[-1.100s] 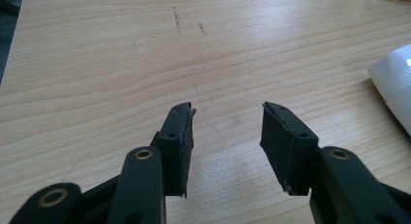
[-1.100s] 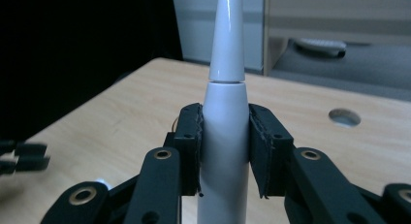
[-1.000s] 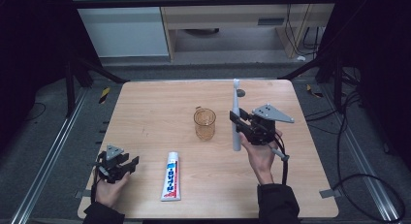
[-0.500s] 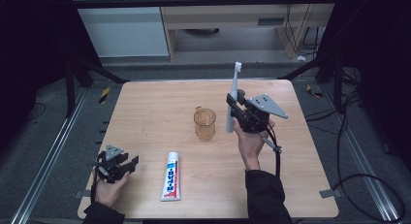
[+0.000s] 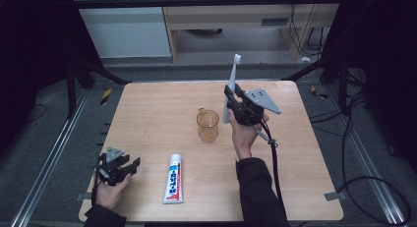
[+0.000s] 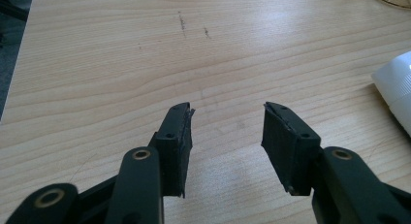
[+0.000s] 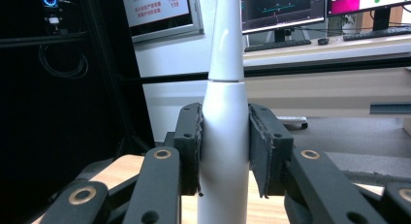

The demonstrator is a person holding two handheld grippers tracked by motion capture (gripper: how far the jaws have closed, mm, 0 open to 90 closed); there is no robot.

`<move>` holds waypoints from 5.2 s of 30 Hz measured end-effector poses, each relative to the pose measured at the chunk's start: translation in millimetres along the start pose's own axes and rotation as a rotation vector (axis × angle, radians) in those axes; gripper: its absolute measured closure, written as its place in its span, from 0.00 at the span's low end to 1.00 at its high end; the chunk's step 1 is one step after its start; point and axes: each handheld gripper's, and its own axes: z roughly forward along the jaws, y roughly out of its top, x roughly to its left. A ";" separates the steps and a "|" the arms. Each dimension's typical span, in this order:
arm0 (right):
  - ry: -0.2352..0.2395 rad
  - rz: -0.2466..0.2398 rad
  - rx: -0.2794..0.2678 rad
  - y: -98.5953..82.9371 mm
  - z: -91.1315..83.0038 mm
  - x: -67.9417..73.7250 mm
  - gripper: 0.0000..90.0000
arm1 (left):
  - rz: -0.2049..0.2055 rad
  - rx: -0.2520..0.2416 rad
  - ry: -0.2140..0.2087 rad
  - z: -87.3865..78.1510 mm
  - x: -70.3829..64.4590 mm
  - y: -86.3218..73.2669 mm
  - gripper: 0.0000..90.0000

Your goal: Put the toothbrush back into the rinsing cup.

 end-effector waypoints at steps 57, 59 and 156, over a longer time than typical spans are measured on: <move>0.024 -0.084 0.086 -72.6 50.3 17.7 0.75 | -0.004 0.002 0.002 0.6 1.9 -0.8 0.59; 0.025 -0.089 0.095 -77.1 49.1 18.1 0.75 | -0.003 0.001 0.002 0.5 1.7 -0.7 0.59; 0.142 -0.072 0.319 -86.2 15.2 15.9 0.25 | 0.000 0.008 0.006 0.5 0.3 -0.3 0.62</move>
